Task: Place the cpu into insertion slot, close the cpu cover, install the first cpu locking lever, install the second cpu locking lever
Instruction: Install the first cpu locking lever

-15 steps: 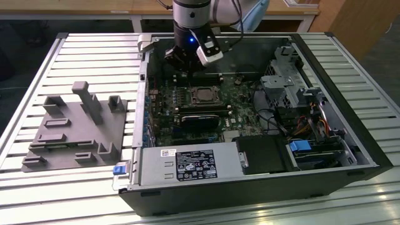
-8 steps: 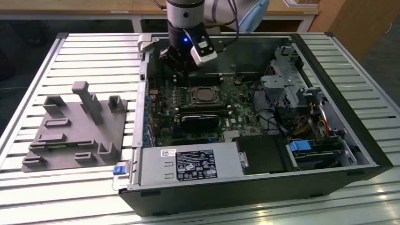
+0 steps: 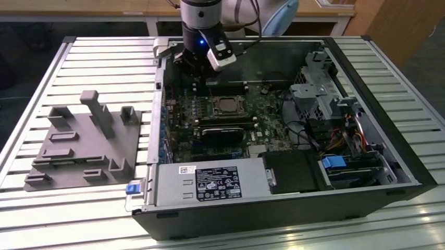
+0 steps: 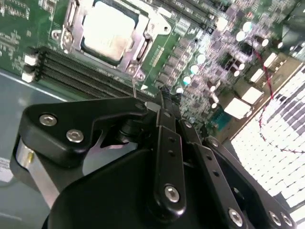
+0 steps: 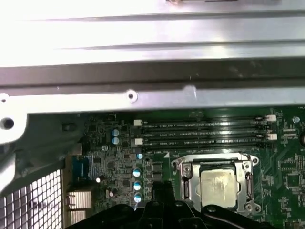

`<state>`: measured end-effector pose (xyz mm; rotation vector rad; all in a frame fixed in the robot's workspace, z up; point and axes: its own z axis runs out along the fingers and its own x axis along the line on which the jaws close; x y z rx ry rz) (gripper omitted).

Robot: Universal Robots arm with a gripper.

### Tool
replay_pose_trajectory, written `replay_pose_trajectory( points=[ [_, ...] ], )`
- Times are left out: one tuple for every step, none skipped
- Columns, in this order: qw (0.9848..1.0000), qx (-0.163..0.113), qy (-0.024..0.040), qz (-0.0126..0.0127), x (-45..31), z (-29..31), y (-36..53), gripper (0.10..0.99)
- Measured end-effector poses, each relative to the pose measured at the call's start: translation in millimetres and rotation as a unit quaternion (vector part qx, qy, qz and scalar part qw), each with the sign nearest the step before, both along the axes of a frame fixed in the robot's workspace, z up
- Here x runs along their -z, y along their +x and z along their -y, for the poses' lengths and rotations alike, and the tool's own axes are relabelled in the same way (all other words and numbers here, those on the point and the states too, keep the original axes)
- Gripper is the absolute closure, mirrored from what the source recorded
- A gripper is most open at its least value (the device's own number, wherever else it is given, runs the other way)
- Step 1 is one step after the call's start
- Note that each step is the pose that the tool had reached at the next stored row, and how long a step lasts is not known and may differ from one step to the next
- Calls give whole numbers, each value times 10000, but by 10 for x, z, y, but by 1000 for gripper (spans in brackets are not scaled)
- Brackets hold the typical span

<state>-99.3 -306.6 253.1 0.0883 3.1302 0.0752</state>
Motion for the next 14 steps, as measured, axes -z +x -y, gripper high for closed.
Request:
replay_pose_trajectory(
  points=[
    [10000,0,0,0,1,-28,-3,980],
    [10000,0,0,0,1,-56,-6,980],
    [10000,0,-1,0,1,-79,-9,980],
    [10000,0,0,0,2,-97,-12,980],
    [10000,0,0,1,3,-113,-12,980],
    [10000,0,0,1,4,-123,-12,980],
    [10000,-1,0,1,4,-131,-12,980],
    [10000,-2,0,1,4,-136,-10,980],
    [10000,-4,1,1,5,-139,0,980],
    [10000,-5,2,0,5,-140,19,980],
    [10000,-5,2,0,5,-141,46,980],
    [10000,-5,2,0,5,-142,77,980],
    [10000,-5,3,0,6,-142,111,980],
    [10000,-5,3,0,6,-142,148,980]
  ],
)
